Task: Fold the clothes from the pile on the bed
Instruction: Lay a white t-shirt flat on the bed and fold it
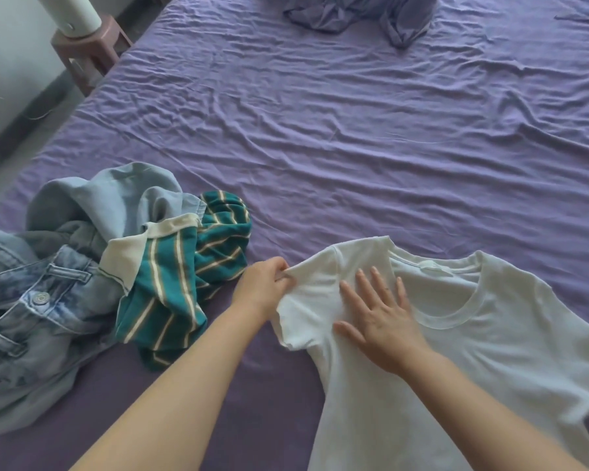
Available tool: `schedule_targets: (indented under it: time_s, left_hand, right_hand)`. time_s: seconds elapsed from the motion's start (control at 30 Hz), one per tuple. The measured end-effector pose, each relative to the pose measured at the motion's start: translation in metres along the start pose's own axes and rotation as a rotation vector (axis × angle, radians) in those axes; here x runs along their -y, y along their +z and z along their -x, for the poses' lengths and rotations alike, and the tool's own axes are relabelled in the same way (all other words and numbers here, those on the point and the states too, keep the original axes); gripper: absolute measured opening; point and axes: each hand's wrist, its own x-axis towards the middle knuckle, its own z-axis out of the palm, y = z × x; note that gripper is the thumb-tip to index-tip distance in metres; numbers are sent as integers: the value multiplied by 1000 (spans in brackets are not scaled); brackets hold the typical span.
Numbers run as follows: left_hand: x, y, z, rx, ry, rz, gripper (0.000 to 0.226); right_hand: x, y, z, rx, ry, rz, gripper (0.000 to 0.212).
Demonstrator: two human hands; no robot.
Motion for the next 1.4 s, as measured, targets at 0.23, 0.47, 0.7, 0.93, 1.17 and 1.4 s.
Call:
schedule_targets:
  time_s: [0.23,0.47,0.7,0.93,1.17,1.4]
  left_hand:
    - [13,8,-4,-229,72,-538,23]
    - [-8,78,94,-204,490,-572,40]
    - [1,121,186,-4,289,-550,49]
    - [-7,132,239,-12,96,-104,56]
    - [-4,140,323,11,-318,274,55]
    - [13,137,373,-49,-464,542,35]
  right_hand:
    - [8,8,12,-46,7,38,76]
    - [20,29,95,-63,-8,-66,62]
    - [26,55,180,-32,59,-129,65]
    - [45,63,229,-11,31,-154,56]
    - [49,75,292,6,-131,-137,70]
    - [60,90,340,-74,-62,-214,58]
